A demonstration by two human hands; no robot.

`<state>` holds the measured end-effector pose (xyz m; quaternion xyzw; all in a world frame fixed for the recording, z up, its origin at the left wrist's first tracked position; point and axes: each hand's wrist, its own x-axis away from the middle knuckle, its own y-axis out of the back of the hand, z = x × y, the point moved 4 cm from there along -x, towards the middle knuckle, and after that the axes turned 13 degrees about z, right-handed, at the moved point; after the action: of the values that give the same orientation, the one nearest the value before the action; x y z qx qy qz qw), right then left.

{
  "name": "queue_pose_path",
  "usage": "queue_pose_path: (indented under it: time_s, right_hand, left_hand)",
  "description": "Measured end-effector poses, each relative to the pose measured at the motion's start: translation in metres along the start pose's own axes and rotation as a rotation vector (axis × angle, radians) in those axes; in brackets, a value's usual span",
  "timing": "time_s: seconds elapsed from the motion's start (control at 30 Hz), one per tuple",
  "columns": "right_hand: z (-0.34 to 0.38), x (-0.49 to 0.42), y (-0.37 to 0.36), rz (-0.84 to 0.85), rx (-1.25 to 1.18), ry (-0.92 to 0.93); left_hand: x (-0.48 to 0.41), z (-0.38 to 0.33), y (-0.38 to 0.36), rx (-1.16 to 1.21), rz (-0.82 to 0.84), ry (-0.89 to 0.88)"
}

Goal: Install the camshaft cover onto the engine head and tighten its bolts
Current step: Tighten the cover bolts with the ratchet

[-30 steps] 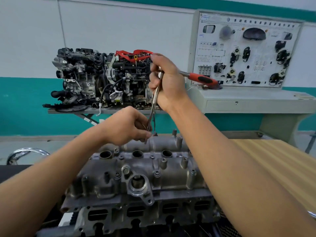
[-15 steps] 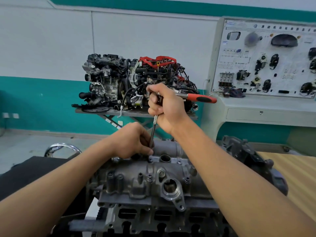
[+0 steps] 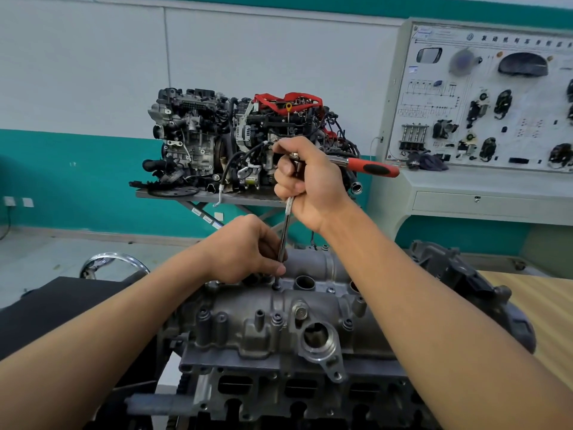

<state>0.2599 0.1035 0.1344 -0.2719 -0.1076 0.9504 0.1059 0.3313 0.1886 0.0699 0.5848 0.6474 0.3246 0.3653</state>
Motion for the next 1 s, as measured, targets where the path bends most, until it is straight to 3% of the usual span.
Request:
queue_pose_path:
  time_s: [0.23, 0.33, 0.43, 0.5, 0.63, 0.87, 1.0]
  right_hand:
    - [-0.006, -0.006, 0.009, 0.167, -0.218, -0.12]
    - [-0.003, -0.009, 0.006, 0.056, 0.195, 0.053]
    - [0.005, -0.002, -0.008, -0.112, 0.666, 0.45]
    - [0.006, 0.006, -0.02, -0.134, 0.826, 0.638]
    - [0.006, 0.013, -0.028, -0.149, 0.883, 0.725]
    - [0.004, 0.016, -0.029, -0.341, 0.996, 0.853]
    - [0.002, 0.017, -0.03, -0.373, 0.993, 0.847]
  left_hand:
    - [-0.001, -0.004, -0.002, -0.09, -0.018, 0.02]
    - [0.001, -0.001, -0.003, -0.065, -0.024, 0.022]
    - [0.003, 0.002, -0.003, -0.05, -0.019, 0.022]
    - [0.004, 0.002, -0.002, -0.041, -0.002, 0.007]
    - [0.007, 0.002, -0.003, -0.047, 0.009, -0.003]
    - [0.007, 0.006, -0.004, -0.03, 0.007, -0.012]
    - [0.007, 0.005, -0.005, -0.051, -0.003, -0.029]
